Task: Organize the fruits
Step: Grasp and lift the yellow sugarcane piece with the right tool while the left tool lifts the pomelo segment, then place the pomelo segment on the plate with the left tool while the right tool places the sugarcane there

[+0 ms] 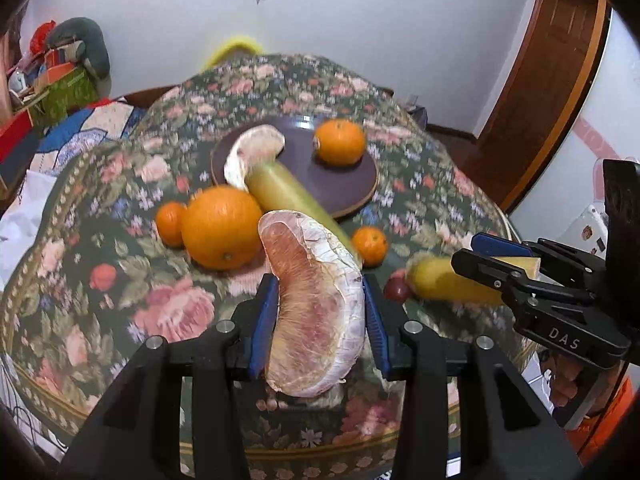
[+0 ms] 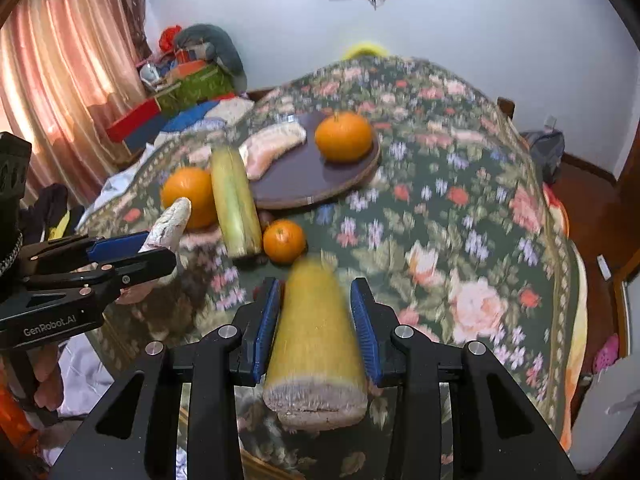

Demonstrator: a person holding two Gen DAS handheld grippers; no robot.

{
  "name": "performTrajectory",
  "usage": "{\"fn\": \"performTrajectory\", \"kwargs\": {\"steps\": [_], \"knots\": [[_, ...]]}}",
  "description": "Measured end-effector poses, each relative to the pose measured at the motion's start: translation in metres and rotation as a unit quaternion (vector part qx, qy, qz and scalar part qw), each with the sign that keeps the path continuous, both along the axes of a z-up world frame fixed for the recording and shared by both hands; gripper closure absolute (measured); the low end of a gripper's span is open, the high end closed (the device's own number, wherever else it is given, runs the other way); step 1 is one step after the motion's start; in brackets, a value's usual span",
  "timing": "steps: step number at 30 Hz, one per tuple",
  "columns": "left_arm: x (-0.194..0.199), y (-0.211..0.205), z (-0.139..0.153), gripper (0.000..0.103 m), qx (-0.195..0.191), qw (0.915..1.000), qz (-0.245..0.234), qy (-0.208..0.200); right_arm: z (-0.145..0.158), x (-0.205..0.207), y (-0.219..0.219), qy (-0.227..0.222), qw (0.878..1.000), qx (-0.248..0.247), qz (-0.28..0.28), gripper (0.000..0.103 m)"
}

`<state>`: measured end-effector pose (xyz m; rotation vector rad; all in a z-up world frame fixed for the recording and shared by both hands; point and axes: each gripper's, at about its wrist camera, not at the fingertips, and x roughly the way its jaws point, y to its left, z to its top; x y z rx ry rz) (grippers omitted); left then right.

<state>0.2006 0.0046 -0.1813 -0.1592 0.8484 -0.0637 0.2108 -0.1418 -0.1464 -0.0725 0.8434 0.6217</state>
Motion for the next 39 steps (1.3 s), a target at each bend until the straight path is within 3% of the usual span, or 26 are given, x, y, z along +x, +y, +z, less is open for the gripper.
{"fn": "performTrajectory", "kwargs": {"steps": [6,15,26,30,39], "knots": [[0.003,0.004,0.006,0.062,0.002,1.0,0.002,-0.009,0.001,0.003,0.006,-0.005,1.0,-0.015,0.011,0.07],[0.002,0.006,-0.002,0.061,-0.007,1.0,0.006,0.0,-0.026,-0.01,0.0,0.038,0.997,-0.055,0.033,0.075],[0.002,0.001,0.006,0.061,0.001,0.9999,0.0,-0.012,-0.039,0.001,0.014,0.046,0.995,-0.072,0.044,0.066],[0.004,0.001,0.01,0.062,0.006,0.9998,-0.003,-0.018,-0.033,0.003,0.01,0.043,0.997,-0.053,0.026,0.068],[0.019,0.011,0.021,0.062,0.014,0.9991,0.001,-0.039,0.007,0.017,0.015,-0.014,1.0,-0.023,0.005,0.069]]}}
